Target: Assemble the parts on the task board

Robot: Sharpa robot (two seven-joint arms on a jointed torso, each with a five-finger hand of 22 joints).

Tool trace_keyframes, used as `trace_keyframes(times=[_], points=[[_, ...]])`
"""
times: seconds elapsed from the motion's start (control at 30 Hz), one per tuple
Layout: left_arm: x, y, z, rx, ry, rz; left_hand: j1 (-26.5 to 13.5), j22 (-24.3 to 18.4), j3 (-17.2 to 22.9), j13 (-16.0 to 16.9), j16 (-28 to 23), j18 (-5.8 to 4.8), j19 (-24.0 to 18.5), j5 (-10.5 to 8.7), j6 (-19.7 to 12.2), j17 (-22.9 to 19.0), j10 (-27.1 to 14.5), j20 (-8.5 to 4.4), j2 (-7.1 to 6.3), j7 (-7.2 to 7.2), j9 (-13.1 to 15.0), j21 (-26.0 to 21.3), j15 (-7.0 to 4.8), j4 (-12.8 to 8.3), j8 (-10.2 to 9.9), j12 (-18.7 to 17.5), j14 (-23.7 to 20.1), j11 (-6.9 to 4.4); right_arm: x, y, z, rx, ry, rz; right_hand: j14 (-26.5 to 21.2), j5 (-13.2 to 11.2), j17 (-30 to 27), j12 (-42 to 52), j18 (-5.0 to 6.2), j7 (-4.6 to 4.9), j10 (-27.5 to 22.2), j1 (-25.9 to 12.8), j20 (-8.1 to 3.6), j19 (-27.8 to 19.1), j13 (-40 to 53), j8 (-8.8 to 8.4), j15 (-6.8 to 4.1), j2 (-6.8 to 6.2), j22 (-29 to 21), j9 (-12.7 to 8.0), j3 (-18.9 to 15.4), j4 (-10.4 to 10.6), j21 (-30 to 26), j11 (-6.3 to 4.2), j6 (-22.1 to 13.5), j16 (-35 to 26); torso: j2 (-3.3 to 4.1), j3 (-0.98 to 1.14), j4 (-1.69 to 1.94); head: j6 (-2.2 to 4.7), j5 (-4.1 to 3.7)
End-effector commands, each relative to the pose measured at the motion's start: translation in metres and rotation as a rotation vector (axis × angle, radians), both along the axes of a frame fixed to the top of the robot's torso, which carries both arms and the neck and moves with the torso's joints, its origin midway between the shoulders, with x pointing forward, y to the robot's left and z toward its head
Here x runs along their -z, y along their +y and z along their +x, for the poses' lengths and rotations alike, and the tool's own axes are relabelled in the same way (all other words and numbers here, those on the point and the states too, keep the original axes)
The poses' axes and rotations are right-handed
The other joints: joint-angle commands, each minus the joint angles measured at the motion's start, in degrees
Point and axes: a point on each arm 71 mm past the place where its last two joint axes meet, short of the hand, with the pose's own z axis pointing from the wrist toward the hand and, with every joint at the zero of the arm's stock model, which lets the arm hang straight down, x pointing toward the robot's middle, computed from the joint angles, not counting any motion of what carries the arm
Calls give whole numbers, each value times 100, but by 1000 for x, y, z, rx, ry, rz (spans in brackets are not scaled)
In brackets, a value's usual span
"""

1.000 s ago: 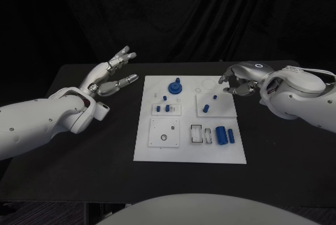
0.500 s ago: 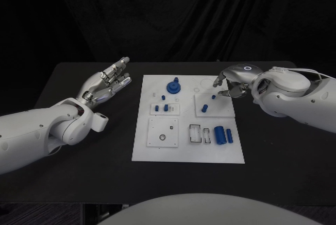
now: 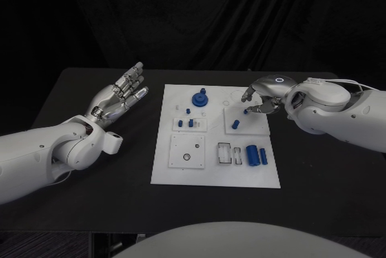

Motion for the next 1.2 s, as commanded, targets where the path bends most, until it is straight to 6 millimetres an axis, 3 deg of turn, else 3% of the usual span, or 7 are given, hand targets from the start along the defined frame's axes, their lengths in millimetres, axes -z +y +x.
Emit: trace_keyframes(times=[0.03, 0.17, 0.57, 0.8, 1.2], points=[[-11, -2, -5, 44, -112, -116, 33, -16, -48, -7, -21, 82, 6, 4, -25, -8, -7, 32, -16, -18, -8, -13, 18, 7, -31, -29, -2, 15, 2, 1, -1, -13, 4, -11, 21, 15, -6, -25, -38, 12, 49, -38, 15, 36, -7, -21, 1, -19, 781, -6, -8, 41, 28, -5, -19, 20, -5, -6, -8, 1, 8], [-10, -3, -6, 53, -104, -120, 48, -34, -65, -9, -21, 84, 6, 5, -13, -8, -14, 18, -66, -7, -4, -14, 8, 5, -27, -31, -2, 38, 2, 1, -2, -14, 5, -11, 11, 15, -30, -51, -35, 32, 54, -37, 10, 32, -38, -15, -5, -25, 778, -12, -11, 45, 13, -15, -13, 6, -4, -6, -2, 1, -1], [-9, -5, -7, 69, -86, -125, 171, -65, -30, -8, -21, 79, 16, 6, 32, -8, -13, 41, -48, 129, 2, -10, 35, -7, -19, -30, -2, 135, 5, 0, -3, -6, 22, -20, 13, 19, -52, -131, -40, 54, 221, 50, -10, 51, -188, 27, -23, -12, 784, -23, 45, 15, 13, -31, 92, 6, -3, -2, -16, 1, 20], [-8, -4, -7, 75, -75, -124, 421, -102, -4, -7, -21, 79, 33, 6, 28, -8, -10, 119, -63, 230, 1, -6, 106, -30, -22, -30, -2, 248, 8, -2, -2, 18, 11, -14, -14, 18, -104, -274, -23, 40, 257, 154, -10, 1, -358, 106, -14, -6, 759, 14, 121, -91, -106, -16, 285, -13, -1, -8, -17, 1, 19], [-6, -5, -6, 85, -60, -123, 506, -85, -5, -4, -21, 81, 57, 5, 46, -8, 0, 211, -47, 272, 4, 4, 155, -18, -18, -27, -2, 315, 14, -1, -2, 22, 9, -6, -6, 17, -91, -284, -26, 16, 283, 160, -8, 9, -383, 125, -11, 12, 764, 25, 137, -106, -94, -10, 325, 1, -6, -10, -9, 1, 27]])
